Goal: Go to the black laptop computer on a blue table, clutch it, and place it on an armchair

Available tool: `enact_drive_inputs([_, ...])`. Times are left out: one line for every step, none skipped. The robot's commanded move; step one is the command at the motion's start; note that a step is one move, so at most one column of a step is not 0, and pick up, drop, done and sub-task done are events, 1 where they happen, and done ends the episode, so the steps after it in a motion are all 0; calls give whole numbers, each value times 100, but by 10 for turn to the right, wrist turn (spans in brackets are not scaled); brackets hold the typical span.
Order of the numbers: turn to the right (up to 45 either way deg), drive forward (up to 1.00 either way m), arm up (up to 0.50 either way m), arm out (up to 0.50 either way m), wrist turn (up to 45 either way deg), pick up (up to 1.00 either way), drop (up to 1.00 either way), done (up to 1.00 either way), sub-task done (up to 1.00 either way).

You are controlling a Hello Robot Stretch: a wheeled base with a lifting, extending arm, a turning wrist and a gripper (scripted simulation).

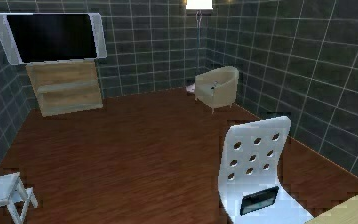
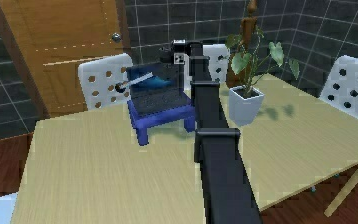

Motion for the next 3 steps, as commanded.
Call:
enact_drive_inputs([0, 0, -30, 0, 0, 0, 0, 0, 0])
enact_drive_inputs([0, 0, 0, 0, 0, 100, 0, 0, 0])
enact_drive_inputs([0, 0, 10, 0, 0, 0, 0, 0, 0])
